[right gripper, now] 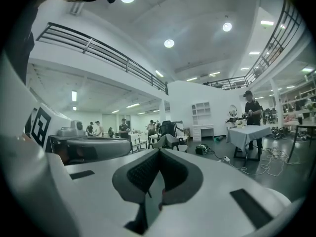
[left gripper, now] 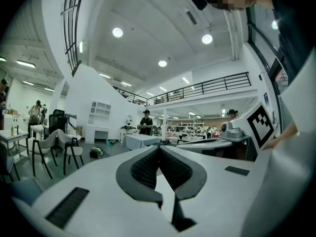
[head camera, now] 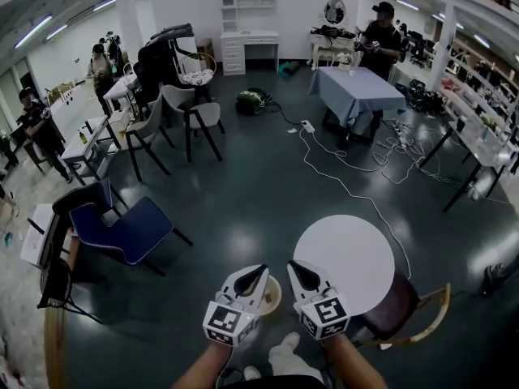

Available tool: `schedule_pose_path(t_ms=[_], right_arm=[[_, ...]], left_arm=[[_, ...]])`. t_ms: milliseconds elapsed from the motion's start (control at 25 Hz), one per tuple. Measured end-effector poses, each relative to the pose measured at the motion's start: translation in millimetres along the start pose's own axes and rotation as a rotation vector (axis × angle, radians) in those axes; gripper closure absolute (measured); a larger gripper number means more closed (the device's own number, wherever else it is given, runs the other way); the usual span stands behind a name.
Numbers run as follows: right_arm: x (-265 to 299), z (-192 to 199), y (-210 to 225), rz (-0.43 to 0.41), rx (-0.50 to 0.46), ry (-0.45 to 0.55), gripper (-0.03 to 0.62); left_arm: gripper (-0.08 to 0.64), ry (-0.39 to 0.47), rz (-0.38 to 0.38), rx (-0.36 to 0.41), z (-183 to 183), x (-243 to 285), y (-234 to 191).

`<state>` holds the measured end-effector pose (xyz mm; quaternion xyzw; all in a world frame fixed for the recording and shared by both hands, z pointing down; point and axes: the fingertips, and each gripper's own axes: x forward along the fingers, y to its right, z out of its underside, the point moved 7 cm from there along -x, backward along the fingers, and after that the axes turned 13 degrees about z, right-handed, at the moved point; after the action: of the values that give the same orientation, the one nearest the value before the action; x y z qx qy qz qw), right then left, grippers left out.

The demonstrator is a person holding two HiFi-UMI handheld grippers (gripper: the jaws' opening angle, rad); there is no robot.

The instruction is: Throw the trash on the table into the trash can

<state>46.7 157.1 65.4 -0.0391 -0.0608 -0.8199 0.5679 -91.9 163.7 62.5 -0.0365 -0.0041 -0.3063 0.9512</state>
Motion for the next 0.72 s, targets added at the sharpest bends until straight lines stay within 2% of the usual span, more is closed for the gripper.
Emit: schedule_pose_path(t_ms=[440,720], right_arm=[[-80,-14,-56,0.019,-0.025,0.049,0.574],[-125,-22,-89,0.043,-0.044,0.084,0.574]], left_arm=[[0.545,0.042,0.054,0.036,-18,-64,61],[0.545,0.029,0.063,0.058,-22,-117,96]])
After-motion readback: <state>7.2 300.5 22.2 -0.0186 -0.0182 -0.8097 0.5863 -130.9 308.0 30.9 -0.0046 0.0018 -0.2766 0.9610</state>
